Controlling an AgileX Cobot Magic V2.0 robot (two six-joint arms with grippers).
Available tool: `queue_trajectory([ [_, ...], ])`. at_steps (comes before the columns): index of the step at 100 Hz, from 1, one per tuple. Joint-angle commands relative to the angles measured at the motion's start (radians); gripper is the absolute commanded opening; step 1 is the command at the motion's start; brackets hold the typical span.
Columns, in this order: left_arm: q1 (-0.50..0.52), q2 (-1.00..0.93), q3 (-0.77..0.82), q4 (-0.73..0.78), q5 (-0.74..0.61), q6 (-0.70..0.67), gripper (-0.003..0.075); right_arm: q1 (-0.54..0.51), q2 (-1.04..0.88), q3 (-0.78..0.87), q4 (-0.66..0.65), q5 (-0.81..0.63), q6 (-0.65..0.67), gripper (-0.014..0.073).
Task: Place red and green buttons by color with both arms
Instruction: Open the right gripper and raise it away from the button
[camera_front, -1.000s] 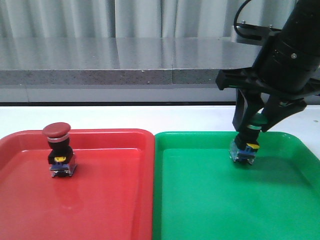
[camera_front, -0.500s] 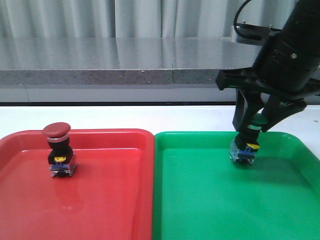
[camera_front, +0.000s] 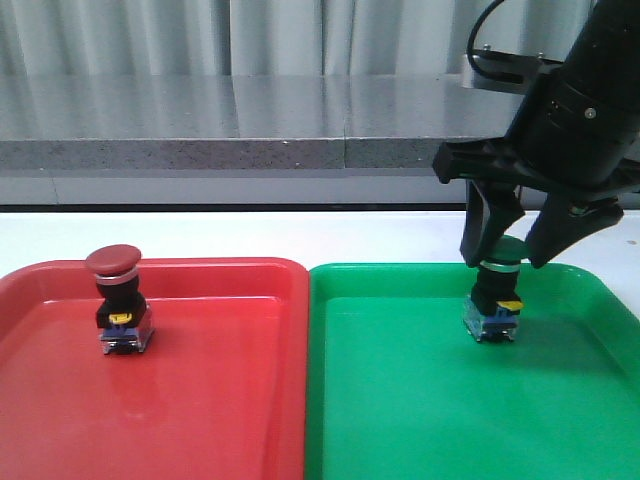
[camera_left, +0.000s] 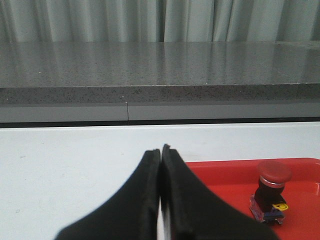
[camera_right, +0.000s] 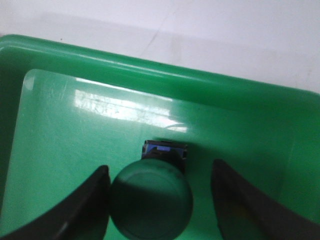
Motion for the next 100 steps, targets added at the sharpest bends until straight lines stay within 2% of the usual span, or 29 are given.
queue_trajectory([
  [1, 0.002, -0.03, 0.042, -0.003, -0.085, -0.006, -0.0019, 0.001, -0.038, -0.022, 0.007, -0.022, -0.008, 0.0538],
  [10, 0.002, -0.03, 0.042, -0.003, -0.085, -0.006, -0.0019, 0.001, -0.038, -0.022, 0.007, -0.022, -0.008, 0.0565],
  [41, 0.002, -0.03, 0.042, -0.003, -0.085, -0.006, -0.0019, 0.001, -0.051, -0.024, 0.035, -0.069, -0.008, 0.0565],
  [60, 0.002, -0.03, 0.042, -0.003, -0.085, -0.006, -0.0019, 0.001, -0.133, -0.025, 0.032, -0.127, -0.009, 0.0563],
  [100, 0.002, -0.03, 0.042, -0.003, -0.085, -0.006, -0.0019, -0.003, -0.41, -0.001, -0.15, -0.149, -0.009, 0.056],
])
